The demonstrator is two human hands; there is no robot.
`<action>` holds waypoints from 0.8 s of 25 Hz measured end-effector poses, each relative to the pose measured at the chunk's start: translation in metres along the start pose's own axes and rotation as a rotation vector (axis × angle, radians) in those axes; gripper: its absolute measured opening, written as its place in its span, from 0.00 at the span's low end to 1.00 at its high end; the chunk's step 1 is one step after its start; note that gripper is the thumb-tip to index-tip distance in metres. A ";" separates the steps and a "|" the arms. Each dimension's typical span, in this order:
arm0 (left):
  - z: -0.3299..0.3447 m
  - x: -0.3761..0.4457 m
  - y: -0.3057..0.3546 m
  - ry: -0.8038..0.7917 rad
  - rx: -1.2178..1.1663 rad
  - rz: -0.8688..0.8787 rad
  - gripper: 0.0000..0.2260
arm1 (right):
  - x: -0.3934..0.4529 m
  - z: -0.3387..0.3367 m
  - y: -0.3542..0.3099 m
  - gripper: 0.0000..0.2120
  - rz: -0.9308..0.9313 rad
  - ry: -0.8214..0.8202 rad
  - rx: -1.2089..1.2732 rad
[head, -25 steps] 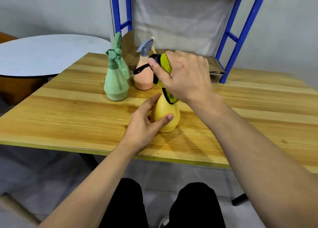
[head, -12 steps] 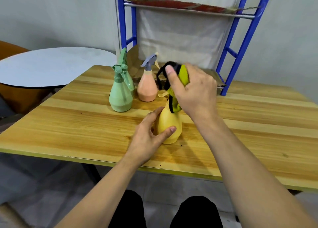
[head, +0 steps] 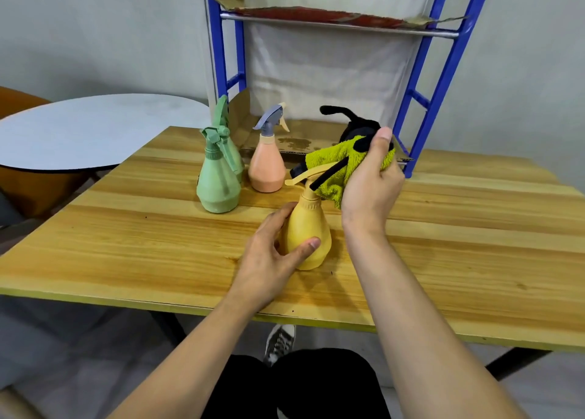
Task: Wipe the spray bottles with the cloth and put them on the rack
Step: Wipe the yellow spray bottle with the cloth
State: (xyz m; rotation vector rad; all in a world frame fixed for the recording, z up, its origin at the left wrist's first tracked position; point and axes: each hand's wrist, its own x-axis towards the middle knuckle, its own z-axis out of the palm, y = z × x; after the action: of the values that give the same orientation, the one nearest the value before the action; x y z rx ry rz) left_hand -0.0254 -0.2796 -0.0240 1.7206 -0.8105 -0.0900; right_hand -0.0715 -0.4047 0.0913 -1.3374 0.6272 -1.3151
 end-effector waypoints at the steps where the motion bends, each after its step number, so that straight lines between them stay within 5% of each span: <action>1: 0.000 0.000 0.000 0.005 -0.001 0.002 0.33 | 0.000 0.001 0.001 0.26 0.033 -0.001 0.011; 6: 0.000 -0.001 0.002 0.007 0.013 0.011 0.28 | 0.008 0.000 0.001 0.21 0.250 0.065 0.067; 7: 0.000 -0.002 0.003 0.006 0.010 0.010 0.28 | 0.011 0.001 0.002 0.27 0.317 0.078 0.099; 13: 0.000 -0.002 0.005 0.020 0.017 0.012 0.28 | 0.028 -0.014 0.015 0.18 0.764 -0.039 0.329; 16: 0.001 -0.001 0.007 0.014 0.029 0.008 0.30 | 0.023 -0.022 0.011 0.20 0.649 -0.065 0.353; 20: 0.000 -0.004 0.008 0.018 0.058 -0.005 0.35 | -0.001 -0.012 0.008 0.27 0.318 -0.072 -0.015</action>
State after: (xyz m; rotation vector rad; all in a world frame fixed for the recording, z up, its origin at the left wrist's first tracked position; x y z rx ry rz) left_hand -0.0325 -0.2782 -0.0183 1.7753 -0.8030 -0.0548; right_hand -0.0802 -0.4096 0.0806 -1.2331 0.7659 -1.0030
